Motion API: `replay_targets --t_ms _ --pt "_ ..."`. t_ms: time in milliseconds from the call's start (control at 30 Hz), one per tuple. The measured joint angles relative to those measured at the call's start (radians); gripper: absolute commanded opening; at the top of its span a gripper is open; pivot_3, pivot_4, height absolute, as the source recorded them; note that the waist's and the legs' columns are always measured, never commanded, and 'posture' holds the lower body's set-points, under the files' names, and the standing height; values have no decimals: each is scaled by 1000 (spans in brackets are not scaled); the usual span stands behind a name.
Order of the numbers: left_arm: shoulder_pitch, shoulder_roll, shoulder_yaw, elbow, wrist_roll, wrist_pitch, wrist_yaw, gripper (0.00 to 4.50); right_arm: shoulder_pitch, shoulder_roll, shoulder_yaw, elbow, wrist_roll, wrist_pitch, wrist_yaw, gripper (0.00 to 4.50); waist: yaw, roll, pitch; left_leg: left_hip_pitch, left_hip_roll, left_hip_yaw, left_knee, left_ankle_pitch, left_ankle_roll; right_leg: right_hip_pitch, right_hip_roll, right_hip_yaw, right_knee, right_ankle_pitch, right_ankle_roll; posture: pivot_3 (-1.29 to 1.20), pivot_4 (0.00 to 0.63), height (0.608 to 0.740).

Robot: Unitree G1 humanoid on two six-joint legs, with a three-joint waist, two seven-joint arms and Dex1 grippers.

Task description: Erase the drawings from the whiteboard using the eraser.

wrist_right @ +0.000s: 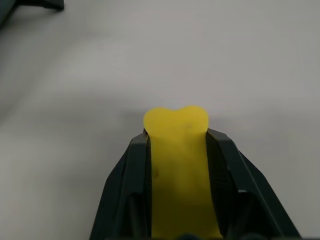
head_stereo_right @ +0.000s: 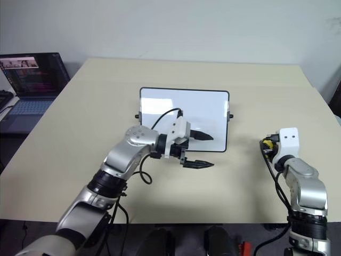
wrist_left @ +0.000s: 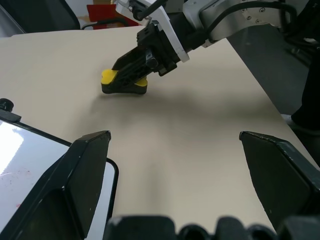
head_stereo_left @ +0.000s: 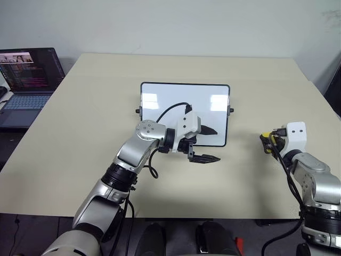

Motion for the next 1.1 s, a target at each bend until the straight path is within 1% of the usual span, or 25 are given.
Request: replay_targets --t_ms 67,200,233,333,467,567,667,733,767,800,900,933,1000,1100 --pt "0 1 0 0 0 0 8 4500 -18 0 -1 24 9 -12 -4 2778 0 0 0 0 0 0 0 0 0 0 0 0 0 0 0 0 150 740" --pt "12 11 10 -1 -1 5 20 4500 -28 7 -6 60 27 -59 -19 4305 1 0 0 0 0 0 0 0 0 0 0 0 0 0 0 0 150 740" --pt "20 12 17 -1 -1 8 29 4500 -28 13 -12 63 30 -75 -23 4490 1 0 0 0 1 0 0 0 0 0 0 0 0 0 0 0 150 740" --pt "53 25 63 -7 -11 24 68 4500 -18 32 -26 18 54 -111 -41 4490 0 1 0 0 2 0 0 0 0 0 0 0 0 0 0 0 150 740" --pt "125 41 208 -30 -58 72 171 4500 69 82 -3 -228 72 -120 -74 4490 -1 1 0 0 3 -2 -1 0 0 0 0 -1 0 0 0 0 150 740" --pt "227 93 305 -126 -108 140 220 4500 163 151 72 -421 55 -126 -135 4490 -7 1 0 0 6 -3 -2 0 0 0 -1 -1 0 0 0 0 150 740" --pt "374 143 360 -213 -125 168 250 4500 334 232 182 -534 -5 -194 -197 4490 -7 2 -1 1 6 -3 -4 -1 -2 0 -6 -1 -1 -1 0 0 150 740" --pt "462 133 395 -256 -133 180 308 4500 466 275 260 -531 -61 -302 -232 4490 0 2 -1 1 4 -3 -4 -1 -2 0 -10 -2 -1 -1 0 0 150 740" --pt "499 116 413 -276 -131 179 354 4500 522 315 285 -514 -76 -372 -247 4490 5 2 -1 1 3 -2 -3 -1 -2 1 -11 -2 -1 -3 4 0 150 740" --pt "509 108 419 -280 -130 179 372 4500 538 329 297 -504 -82 -396 -253 4490 6 2 -1 1 3 -2 -2 -1 -2 1 -11 -2 -1 -3 4 0 150 740" --pt "560 23 447 -329 -90 125 523 4500 593 346 304 -453 -91 -541 -254 4490 9 1 -1 3 2 -1 1 -1 -2 5 -13 -1 -1 -2 6 0 150 740" --pt "585 -8 461 -341 -68 91 584 4500 612 349 289 -437 -83 -584 -253 4490 8 1 -1 5 2 -1 2 -1 -2 8 -13 -1 -2 -2 7 0 150 740" --pt "625 -36 495 -344 -40 51 668 4500 619 366 239 -410 -55 -630 -258 4490 8 1 -1 10 2 -1 1 -1 -2 12 -13 -2 -2 -2 7 0 150 740" --pt "683 -72 544 -352 9 -3 786 4500 595 372 119 -361 17 -663 -267 4490 7 1 -1 13 2 -2 1 -1 -2 15 -13 -2 -2 -3 6 0 150 740"
